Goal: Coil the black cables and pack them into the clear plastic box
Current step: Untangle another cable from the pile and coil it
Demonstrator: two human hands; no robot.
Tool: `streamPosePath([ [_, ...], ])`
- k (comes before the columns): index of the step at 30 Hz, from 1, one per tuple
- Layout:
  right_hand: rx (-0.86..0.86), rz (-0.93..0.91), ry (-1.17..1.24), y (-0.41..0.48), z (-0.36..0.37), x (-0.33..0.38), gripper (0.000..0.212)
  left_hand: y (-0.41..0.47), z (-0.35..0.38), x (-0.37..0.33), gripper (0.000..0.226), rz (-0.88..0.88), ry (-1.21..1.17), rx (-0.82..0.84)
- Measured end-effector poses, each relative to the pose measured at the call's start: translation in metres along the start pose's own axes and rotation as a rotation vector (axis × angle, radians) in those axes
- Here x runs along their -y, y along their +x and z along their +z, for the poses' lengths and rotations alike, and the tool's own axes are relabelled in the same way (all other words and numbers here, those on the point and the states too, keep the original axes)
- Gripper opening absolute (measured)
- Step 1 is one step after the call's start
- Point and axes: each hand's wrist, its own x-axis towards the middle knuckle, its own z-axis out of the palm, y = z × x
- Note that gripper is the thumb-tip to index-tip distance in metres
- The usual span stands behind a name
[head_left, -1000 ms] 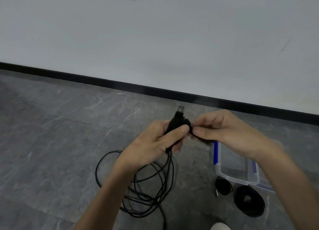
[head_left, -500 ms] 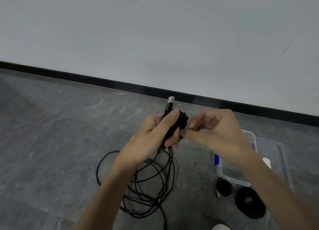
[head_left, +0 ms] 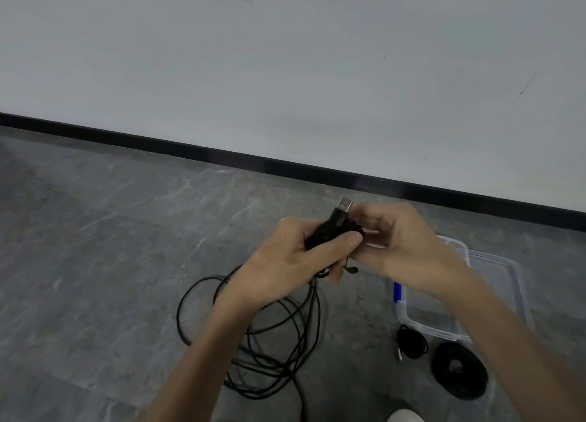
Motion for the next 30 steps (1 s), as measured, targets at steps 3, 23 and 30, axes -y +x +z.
streamPosePath([
  [3,-0.059,-0.038,-0.065,-0.001,0.001,0.000,0.029,0.001,-0.002,0.001,0.042,0.015,0.036,-0.093],
  [23,-0.267,0.029,-0.224,0.005,0.029,-0.006,0.017,0.006,0.021,0.000,0.033,-0.047,0.050,-0.346],
  [30,-0.260,0.043,-0.245,0.002,0.025,-0.001,0.026,0.004,0.019,-0.003,0.023,-0.043,0.064,-0.218],
])
